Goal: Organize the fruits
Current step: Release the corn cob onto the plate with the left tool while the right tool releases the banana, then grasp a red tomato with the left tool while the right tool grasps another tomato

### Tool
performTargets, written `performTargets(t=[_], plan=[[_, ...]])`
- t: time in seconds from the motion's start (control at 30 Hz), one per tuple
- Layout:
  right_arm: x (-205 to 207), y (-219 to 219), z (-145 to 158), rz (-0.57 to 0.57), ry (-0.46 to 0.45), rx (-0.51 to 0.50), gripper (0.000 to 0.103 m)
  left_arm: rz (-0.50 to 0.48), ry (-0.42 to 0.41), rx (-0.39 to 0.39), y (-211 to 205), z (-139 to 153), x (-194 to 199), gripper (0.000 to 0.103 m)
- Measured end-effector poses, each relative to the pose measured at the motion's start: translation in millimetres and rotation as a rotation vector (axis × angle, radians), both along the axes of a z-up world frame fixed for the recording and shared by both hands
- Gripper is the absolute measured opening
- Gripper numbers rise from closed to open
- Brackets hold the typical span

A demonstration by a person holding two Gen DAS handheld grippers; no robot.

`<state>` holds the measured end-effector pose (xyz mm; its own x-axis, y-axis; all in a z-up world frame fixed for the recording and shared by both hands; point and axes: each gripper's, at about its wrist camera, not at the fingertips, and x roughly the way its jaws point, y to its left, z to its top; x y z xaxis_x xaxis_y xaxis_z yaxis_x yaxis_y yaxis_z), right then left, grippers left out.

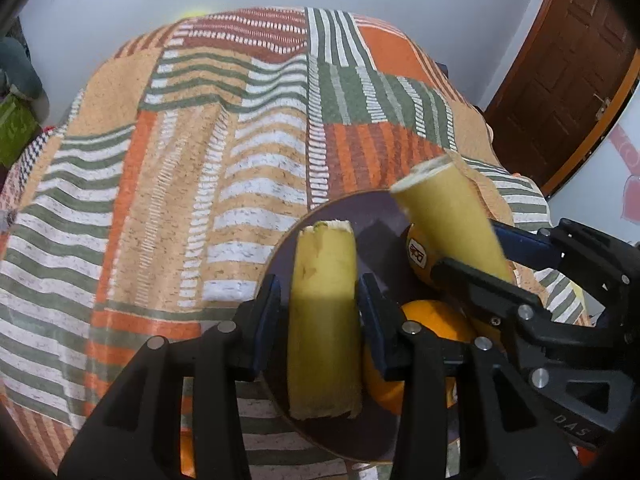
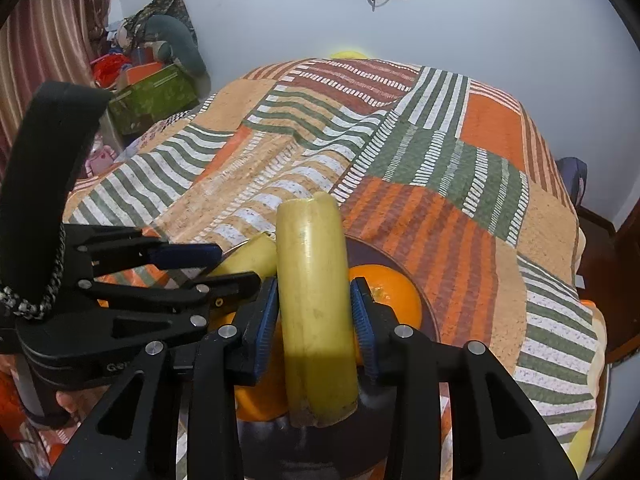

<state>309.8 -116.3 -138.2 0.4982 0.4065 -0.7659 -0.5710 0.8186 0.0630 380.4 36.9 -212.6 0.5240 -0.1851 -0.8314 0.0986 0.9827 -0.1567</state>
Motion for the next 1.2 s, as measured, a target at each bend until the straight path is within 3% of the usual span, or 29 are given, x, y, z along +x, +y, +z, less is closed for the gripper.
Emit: performTargets(t=[0.1,0.33,0.53,0.77,1.0,1.13,1.2], plan=[[-4,0,1,-0.004,-0.002,0.002,0.041,0.005,-0.012,0.029,3,2,-7,0.046],[-18,-6,10,-0.027,-0.03,-0.015,0.042,0.023,-0.029,0.038,14,15,-29,0.046],[-40,-20,23,-0.062,-0.044,-0.008,0.043,0.026,-0.073,0.058,20,40,-64,0.046],[-84,-36,47,-0.086,-0.104,0.008,0.055,0.032,-0.129,0.053,22,73,-121,0.047],[-132,-53,55,-0.107,-0.11,0.06,0.065,0.032,-0.175,0.069,11,92,-174,0.069],[-149,-55,43,-0.091,-0.08,0.058,0.067,0.033,-0.156,0.074,2,89,-198,0.082],[-154,-56,33,-0.094,-0.061,0.041,0.067,0.033,-0.134,0.079,-2,84,-208,0.083]])
